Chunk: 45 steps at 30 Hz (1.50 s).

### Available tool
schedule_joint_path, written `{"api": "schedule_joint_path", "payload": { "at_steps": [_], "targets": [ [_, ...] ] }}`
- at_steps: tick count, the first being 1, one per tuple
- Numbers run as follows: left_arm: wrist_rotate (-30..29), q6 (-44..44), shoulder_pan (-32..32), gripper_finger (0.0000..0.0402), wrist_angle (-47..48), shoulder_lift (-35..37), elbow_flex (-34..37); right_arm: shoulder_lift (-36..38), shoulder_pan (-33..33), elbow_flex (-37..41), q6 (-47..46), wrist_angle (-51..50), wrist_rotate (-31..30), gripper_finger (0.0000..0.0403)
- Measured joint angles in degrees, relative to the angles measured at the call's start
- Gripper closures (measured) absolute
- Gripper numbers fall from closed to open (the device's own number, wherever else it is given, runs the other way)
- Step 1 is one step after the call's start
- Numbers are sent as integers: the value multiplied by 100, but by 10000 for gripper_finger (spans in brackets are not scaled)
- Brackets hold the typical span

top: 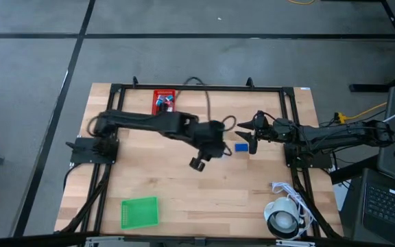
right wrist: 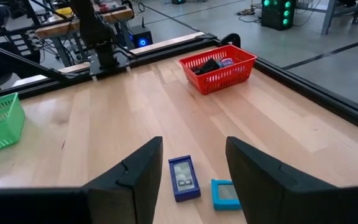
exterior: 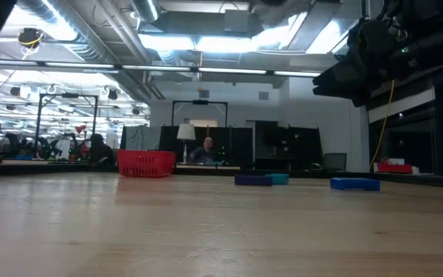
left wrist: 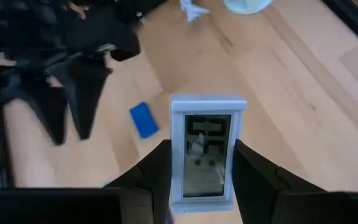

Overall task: Pick & Place Office items
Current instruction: Put the white digital clock into the green bin

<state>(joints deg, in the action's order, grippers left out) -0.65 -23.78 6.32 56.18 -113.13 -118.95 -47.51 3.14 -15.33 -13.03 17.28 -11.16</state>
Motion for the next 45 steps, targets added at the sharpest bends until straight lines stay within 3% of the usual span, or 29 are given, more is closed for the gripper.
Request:
{"api": "schedule_joint_path", "payload": {
  "at_steps": [7,16,20,24,29,33,36,42,45],
  "targets": [
    [-229,586,365,275,-1091,971,1510,0,0,0,1,-20,2,220],
    [-1622,1703,978,275,-4621,2587,5407,0,-4,0,-8,-16,4,220],
    [-2323,2409,1353,275,-5503,3065,6755,0,-2,0,-29,-15,2,220],
    [-2905,3291,1807,275,-5838,3333,7543,0,-4,0,-51,-15,2,220],
    [-3433,3956,2380,275,-5848,3512,7936,0,-4,0,-115,-14,2,220],
    [-3011,3902,2681,275,-5766,3691,7946,0,-4,0,-115,-15,2,220],
    [-1991,4122,2739,275,-5421,3883,7943,0,-4,0,-162,-15,2,220],
    [-752,5266,2871,275,-2726,4023,7510,-67,-4,0,-471,-67,2,220],
    [-165,5600,3010,275,-2105,4023,7336,-186,-4,0,-563,-61,2,220]
  ]
}}
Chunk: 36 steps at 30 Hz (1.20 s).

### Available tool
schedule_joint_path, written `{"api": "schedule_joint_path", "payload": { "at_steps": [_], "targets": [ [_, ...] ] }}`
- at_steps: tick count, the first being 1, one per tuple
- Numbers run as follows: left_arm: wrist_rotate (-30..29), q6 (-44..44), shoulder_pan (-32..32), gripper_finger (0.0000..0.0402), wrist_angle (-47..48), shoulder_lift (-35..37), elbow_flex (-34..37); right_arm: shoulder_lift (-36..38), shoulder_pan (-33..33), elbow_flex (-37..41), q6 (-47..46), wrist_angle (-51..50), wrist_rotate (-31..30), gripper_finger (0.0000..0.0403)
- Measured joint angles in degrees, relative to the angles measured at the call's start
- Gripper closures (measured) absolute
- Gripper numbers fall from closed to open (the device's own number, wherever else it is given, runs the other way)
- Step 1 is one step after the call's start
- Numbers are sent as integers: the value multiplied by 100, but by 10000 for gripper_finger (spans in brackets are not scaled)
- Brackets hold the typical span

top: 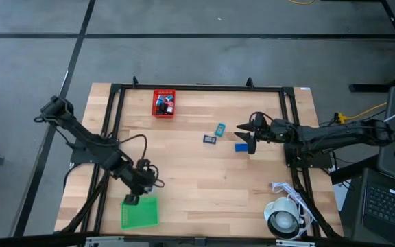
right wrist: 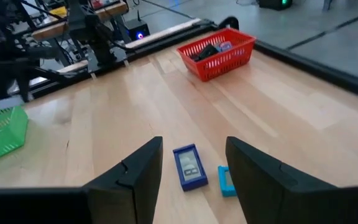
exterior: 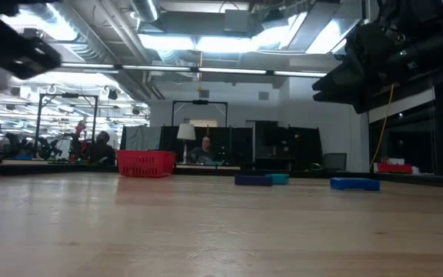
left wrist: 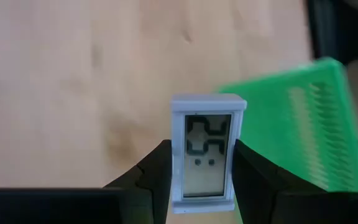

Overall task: Pick & Place Office items
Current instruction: Put the white digital clock into the green bin

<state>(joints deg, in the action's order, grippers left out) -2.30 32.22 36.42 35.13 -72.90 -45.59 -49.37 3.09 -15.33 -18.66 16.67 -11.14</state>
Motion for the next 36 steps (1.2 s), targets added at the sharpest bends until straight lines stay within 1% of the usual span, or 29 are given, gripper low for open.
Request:
{"api": "schedule_joint_path", "payload": {
  "at_steps": [2,4,9,12,16,18,22,25,28,32,36],
  "targets": [
    [300,133,146,275,202,0,-152,-85,0,0,-133,4,0,220],
    [422,158,355,275,364,0,-352,-195,0,0,-317,4,-61,220],
    [345,237,785,275,636,0,-873,-520,0,0,-616,169,-419,220],
    [313,502,1055,275,612,-76,-959,-754,0,0,-672,401,-455,220],
    [250,851,1372,275,671,-517,-948,-1093,-69,0,-802,832,-451,220],
    [420,881,1463,275,676,-873,-947,-1251,-140,0,-804,1065,-449,220],
    [673,844,1484,275,750,-1524,-943,-1474,-221,0,-808,1375,-448,220],
    [760,769,1435,275,731,-1826,-941,-1539,-229,1,-810,1432,-448,220],
    [786,666,1395,275,719,-1906,-941,-1571,-229,0,-810,1425,-448,220],
    [781,611,1322,275,713,-1842,-941,-1584,-229,0,-810,1425,-448,220],
    [760,539,1281,253,708,-1805,-941,-1584,-229,0,-797,1425,-448,220]
  ]
}}
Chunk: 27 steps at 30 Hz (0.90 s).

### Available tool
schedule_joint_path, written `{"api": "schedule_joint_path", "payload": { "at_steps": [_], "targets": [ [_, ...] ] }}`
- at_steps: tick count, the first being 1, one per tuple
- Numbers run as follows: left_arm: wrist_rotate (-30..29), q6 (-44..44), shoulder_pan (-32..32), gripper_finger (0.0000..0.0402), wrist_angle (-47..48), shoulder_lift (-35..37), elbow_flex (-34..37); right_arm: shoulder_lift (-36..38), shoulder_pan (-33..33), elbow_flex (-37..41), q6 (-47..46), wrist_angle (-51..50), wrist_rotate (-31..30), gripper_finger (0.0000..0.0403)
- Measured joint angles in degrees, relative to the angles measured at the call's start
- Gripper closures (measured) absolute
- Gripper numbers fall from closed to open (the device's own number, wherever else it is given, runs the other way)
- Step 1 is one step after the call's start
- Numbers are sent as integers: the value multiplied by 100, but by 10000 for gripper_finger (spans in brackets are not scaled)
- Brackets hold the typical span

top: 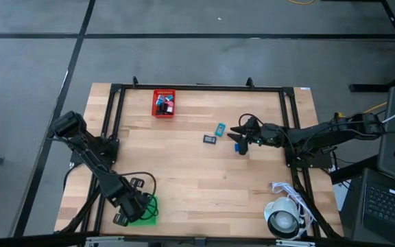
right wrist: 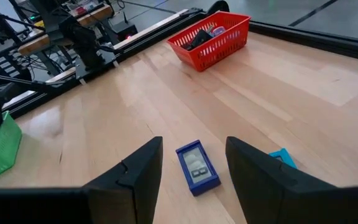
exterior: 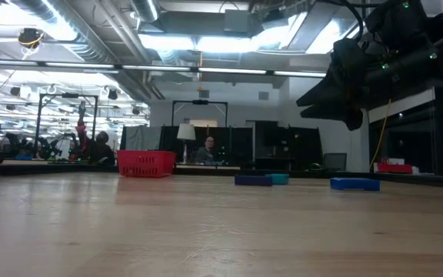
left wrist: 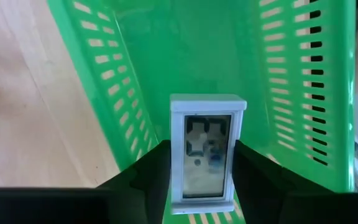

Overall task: Pick & Place Office items
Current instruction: Put the white digital clock into the green bin, then put the left blue digital clock into the green bin

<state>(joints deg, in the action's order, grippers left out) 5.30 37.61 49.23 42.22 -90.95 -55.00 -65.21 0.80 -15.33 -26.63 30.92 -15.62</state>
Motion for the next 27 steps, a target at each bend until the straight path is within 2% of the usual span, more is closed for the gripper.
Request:
{"api": "schedule_joint_path", "payload": {
  "at_steps": [7,16,22,27],
  "targets": [
    [-63,-40,-24,209,-71,6,0,0,0,0,4,-2,0,220],
    [-245,-354,-138,183,-71,170,-178,0,0,0,4,-2,2,220],
    [-1094,-1257,-400,181,-156,733,-868,0,-27,0,2,-1,2,220],
    [-2539,-2338,-877,181,-574,1192,-1161,0,-106,0,0,0,2,220]
  ]
}}
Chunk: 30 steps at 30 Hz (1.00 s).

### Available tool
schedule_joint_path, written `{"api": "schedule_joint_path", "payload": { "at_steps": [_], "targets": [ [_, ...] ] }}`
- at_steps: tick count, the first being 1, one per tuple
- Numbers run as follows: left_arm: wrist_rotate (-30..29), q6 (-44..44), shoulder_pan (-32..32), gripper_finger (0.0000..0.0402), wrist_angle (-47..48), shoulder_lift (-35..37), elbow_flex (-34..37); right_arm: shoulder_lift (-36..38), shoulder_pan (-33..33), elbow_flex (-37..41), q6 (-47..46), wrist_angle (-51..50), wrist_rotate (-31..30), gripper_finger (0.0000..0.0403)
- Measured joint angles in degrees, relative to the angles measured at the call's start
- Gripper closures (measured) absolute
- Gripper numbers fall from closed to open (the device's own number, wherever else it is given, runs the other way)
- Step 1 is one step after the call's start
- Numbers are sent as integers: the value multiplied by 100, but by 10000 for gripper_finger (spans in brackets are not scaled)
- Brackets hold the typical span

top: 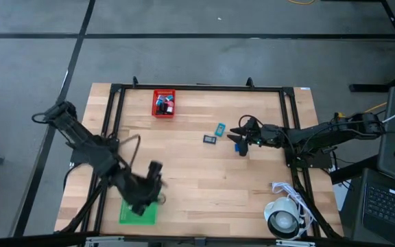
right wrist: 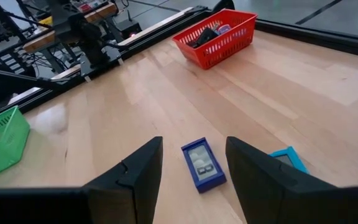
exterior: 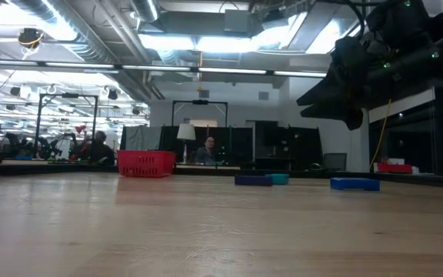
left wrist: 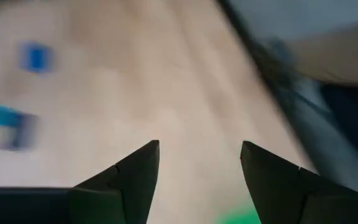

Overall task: Pick & Place Office items
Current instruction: Put the left blue digital clock into the green bin

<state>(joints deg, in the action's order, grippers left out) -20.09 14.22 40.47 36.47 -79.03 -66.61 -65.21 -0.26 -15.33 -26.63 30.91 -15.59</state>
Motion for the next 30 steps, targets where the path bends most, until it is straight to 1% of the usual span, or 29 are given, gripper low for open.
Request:
{"api": "schedule_joint_path", "payload": {
  "at_steps": [2,3,5,8,12,15,18,21,24,28,30],
  "targets": [
    [-439,-388,-333,181,-173,116,2,0,-32,0,-2,0,0,220],
    [-564,-576,-537,181,-231,147,2,0,-48,0,-2,0,0,220],
    [-514,-969,-972,181,-234,164,7,0,-76,0,-2,0,-3,220],
    [67,-1508,-1734,181,-393,139,43,0,-111,0,58,89,-20,220],
    [1013,-2148,-2742,181,-1578,114,480,0,-209,1,545,785,-34,220],
    [1771,-2345,-3429,181,-2661,114,867,2,-377,0,1366,1499,31,220],
    [2285,-2355,-3987,181,-3281,114,1218,75,-485,2,2066,1872,15,220],
    [2507,-2353,-4348,180,-3632,114,1490,294,-480,53,2392,1987,-76,220],
    [2621,-2448,-4524,180,-3682,97,1663,640,-484,367,2362,1965,-177,220],
    [2631,-2665,-4593,180,-3757,-150,1745,1409,-484,835,2274,1972,-252,220],
    [2770,-2691,-4647,180,-3911,-372,1738,1804,-484,994,2262,1963,-257,220]
  ]
}}
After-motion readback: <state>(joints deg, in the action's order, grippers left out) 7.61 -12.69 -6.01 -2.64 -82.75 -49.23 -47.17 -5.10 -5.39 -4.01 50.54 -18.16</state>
